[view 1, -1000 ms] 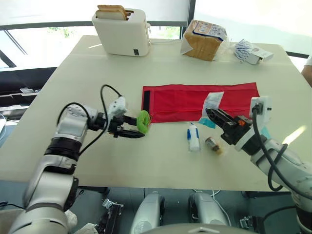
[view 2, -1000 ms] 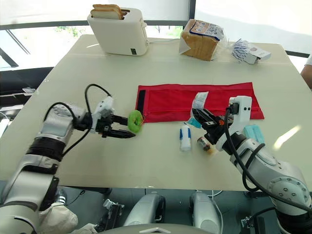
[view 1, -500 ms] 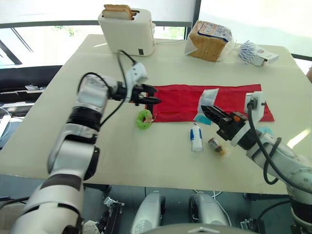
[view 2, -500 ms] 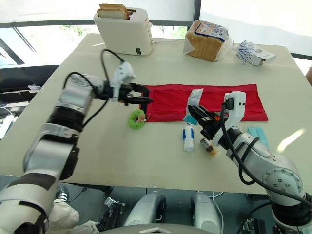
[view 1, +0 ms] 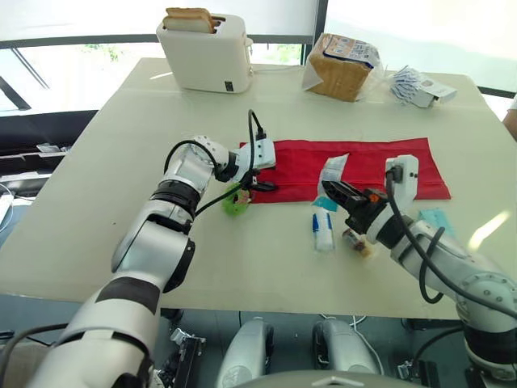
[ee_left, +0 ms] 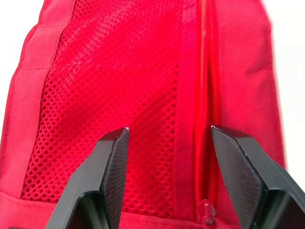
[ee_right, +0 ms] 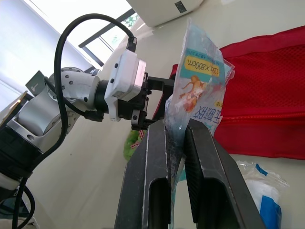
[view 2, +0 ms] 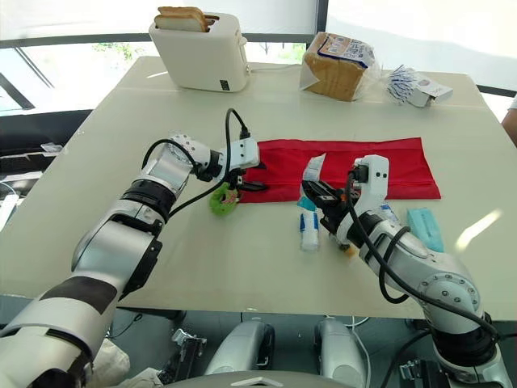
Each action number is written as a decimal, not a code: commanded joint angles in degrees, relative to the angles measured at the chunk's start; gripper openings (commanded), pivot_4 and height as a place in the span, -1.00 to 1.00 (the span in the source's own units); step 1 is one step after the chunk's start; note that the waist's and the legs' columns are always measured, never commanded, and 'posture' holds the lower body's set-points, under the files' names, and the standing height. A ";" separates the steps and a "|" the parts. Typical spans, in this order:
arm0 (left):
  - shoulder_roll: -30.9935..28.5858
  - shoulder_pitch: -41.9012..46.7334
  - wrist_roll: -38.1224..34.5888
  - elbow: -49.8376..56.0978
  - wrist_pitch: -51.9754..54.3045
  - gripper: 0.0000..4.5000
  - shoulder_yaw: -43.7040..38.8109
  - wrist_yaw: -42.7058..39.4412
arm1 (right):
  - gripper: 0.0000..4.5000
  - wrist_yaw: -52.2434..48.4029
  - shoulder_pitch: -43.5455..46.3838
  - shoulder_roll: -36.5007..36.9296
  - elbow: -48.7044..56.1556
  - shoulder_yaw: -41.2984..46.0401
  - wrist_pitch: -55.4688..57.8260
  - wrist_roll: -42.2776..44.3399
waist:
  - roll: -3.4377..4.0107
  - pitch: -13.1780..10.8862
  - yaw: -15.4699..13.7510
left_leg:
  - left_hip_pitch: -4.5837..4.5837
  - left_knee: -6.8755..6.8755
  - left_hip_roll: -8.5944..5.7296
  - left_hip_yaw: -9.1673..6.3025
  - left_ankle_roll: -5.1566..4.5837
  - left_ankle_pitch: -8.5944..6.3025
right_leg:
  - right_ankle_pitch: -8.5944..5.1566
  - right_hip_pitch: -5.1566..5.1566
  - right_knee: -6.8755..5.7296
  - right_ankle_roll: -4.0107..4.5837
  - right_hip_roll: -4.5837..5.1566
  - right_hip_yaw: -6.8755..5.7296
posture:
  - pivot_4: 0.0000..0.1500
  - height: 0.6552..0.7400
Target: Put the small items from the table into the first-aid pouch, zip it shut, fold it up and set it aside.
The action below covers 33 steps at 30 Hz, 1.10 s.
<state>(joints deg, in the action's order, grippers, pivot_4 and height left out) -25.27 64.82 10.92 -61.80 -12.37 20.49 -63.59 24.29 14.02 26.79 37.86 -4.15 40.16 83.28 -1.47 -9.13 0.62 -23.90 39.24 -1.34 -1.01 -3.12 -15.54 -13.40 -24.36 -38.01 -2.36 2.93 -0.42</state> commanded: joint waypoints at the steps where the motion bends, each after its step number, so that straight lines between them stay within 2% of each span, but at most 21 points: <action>1: 0.21 1.67 2.66 -2.44 -3.86 0.18 0.26 2.72 | -1.00 0.05 0.26 -0.67 2.06 -0.10 0.04 -0.42 | 0.00 0.00 0.01 | 0.00 0.00 0.00 0.00 0.00 0.00 | 0.00 0.00 0.00 0.00 0.00 0.00 | 1.00 1.00; 4: 0.45 1.91 3.00 -3.87 -5.38 -0.26 -0.45 2.92 | -1.00 -0.52 0.82 -1.36 0.65 -0.57 0.37 -0.75 | 0.00 0.00 0.05 | 0.01 0.00 0.00 0.00 -0.01 0.00 | 0.00 0.00 -0.01 -0.01 -0.01 0.00 | 1.00 1.00; 7: 0.74 1.91 1.64 -4.77 -5.19 -0.88 -1.99 1.14 | -1.00 -1.59 2.17 -3.09 -2.35 -0.91 0.71 -1.21 | 0.00 0.00 0.07 | 0.01 0.00 0.00 0.00 -0.01 0.00 | 0.00 0.00 -0.02 -0.01 -0.02 0.00 | 1.00 1.00; 8: 0.89 1.88 0.63 -5.00 -4.11 -0.97 -2.90 -0.10 | -1.00 -2.22 3.10 -3.99 -4.10 -1.10 0.96 -1.66 | 0.00 0.00 0.09 | 0.01 0.01 0.00 0.00 -0.01 0.00 | 0.01 0.00 -0.02 -0.01 -0.03 0.00 | 1.00 1.00; 19: 2.27 1.14 -4.82 -3.56 4.71 -0.97 -9.48 -8.29 | -1.00 -10.77 11.44 -19.14 -26.74 -1.56 4.13 -4.56 | 0.00 0.00 0.26 | 0.00 -0.01 -0.01 0.01 0.06 0.04 | 0.01 -0.02 -0.02 -0.01 -0.05 -0.01 | 1.00 1.00; 25: 2.53 0.40 -6.31 -0.75 8.07 -0.97 -10.93 -9.14 | -1.00 -12.56 11.09 -23.42 -32.54 0.45 7.74 -4.06 | 0.01 0.00 0.31 | 0.00 0.00 -0.02 0.01 0.17 0.10 | 0.02 -0.03 -0.05 -0.03 -0.05 0.02 | 1.00 1.00; 33: 2.56 -3.58 -8.36 6.92 10.88 -0.97 -11.39 -11.28 | -1.00 -7.70 9.90 -28.83 -37.79 5.94 8.64 -3.55 | 0.03 0.02 0.42 | 0.01 -0.01 -0.01 0.06 0.25 0.15 | 0.02 -0.10 -0.10 -0.03 -0.04 0.10 | 1.00 1.00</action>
<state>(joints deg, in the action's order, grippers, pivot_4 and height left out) -22.61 61.13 4.24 -58.50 -1.63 9.67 -73.80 15.60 23.61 -1.43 -0.31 0.09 48.70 79.40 -1.44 -9.11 1.04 -23.89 39.22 -1.35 -0.94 -2.87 -15.39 -13.38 -24.46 -38.11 -2.39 2.89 -0.31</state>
